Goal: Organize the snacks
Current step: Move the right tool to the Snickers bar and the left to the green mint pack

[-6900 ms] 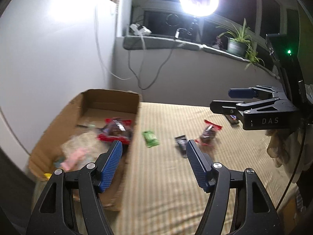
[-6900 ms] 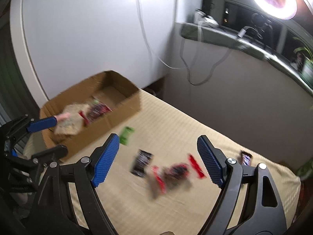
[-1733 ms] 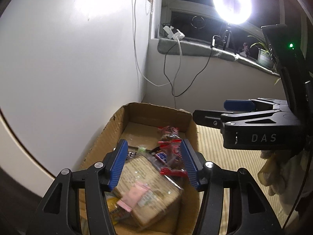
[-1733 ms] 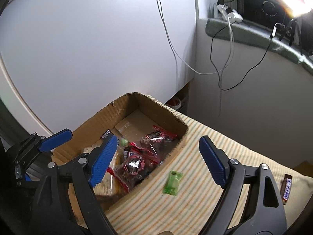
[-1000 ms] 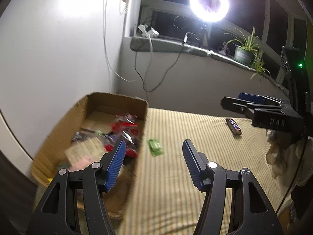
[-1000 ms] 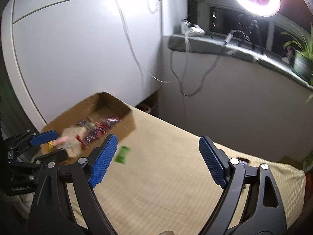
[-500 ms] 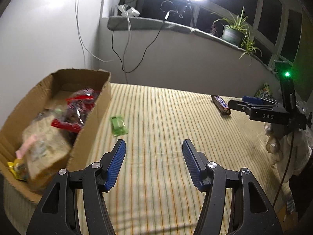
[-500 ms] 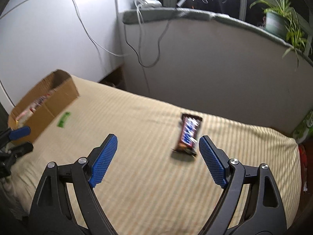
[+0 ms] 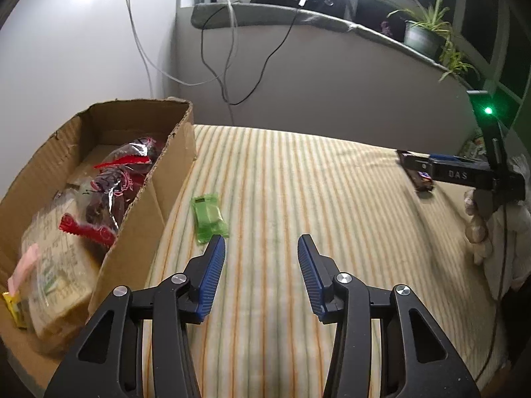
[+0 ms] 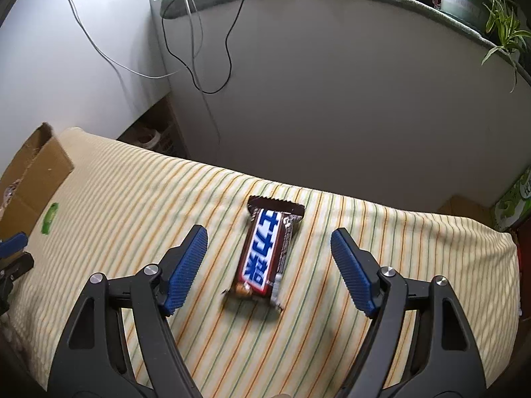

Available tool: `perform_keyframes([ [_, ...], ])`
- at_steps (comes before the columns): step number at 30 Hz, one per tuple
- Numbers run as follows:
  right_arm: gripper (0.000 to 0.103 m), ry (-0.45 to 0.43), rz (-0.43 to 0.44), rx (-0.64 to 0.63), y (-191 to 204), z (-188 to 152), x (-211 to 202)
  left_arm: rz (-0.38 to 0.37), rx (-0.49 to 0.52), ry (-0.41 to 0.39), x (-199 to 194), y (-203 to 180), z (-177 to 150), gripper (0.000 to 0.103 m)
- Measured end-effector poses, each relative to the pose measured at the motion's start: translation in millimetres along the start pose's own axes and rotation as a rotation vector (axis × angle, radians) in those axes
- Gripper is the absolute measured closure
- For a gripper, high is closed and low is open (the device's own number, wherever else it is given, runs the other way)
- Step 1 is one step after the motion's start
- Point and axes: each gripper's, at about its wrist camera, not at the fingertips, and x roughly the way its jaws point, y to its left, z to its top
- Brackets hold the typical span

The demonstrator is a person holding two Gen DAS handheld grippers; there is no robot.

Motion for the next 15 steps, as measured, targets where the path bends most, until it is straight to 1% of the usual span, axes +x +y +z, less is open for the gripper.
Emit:
perform_keyframes([
  [2, 0.026, -0.001, 0.005, 0.002, -1, -1, 4, 0.031, 0.006, 0.007, 5, 0, 1, 0.059],
  [3, 0.031, 0.000, 0.013, 0.005, -2, -1, 6, 0.047, 0.010, 0.010, 8, 0, 2, 0.059],
  [5, 0.038, 0.009, 0.029, 0.015, -5, -3, 9, 0.085, 0.020, 0.013, 12, -2, 4, 0.059],
  [10, 0.039, -0.003, 0.046, 0.018, -7, -5, 8, 0.173, 0.050, 0.032, 27, -8, 5, 0.059],
  [12, 0.044, -0.003, 0.046, 0.016, -7, -6, 7, 0.202, 0.061, 0.048, 33, -10, 4, 0.059],
  [15, 0.046, -0.004, 0.050, 0.014, -8, -8, 6, 0.221, 0.066, 0.057, 36, -9, 7, 0.059],
])
